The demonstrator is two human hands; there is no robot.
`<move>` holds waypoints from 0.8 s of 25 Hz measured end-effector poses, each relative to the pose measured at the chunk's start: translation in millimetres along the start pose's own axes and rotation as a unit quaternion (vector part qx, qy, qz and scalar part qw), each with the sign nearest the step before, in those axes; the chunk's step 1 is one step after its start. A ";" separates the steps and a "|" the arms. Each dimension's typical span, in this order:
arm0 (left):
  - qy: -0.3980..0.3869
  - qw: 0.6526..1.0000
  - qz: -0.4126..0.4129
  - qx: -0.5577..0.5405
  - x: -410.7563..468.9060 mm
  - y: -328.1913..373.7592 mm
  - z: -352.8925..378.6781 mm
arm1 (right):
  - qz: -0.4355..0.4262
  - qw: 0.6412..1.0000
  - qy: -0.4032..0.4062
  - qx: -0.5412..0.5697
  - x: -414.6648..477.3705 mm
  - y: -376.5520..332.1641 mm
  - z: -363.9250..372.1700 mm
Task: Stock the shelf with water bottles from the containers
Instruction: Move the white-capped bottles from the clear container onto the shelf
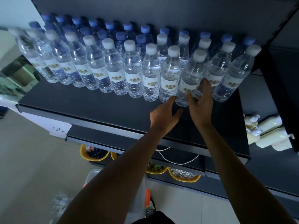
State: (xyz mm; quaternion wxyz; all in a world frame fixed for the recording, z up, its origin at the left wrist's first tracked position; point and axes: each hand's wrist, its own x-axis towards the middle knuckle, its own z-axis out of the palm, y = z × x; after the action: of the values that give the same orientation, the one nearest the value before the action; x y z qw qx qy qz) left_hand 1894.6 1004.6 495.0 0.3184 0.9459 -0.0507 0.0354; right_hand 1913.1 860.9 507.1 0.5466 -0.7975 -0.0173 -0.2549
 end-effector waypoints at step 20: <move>0.203 0.896 -0.159 -0.361 -211.9 -207.1 -127.9 | 0.036 0.988 -0.137 0.061 -217.4 -107.8 160.2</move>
State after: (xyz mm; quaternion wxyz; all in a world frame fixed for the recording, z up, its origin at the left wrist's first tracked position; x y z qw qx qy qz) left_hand 1704.3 1261.6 451.6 0.6428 0.7337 0.1566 0.1549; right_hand 1753.2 1099.9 464.0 0.5959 -0.7899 -0.0786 -0.1217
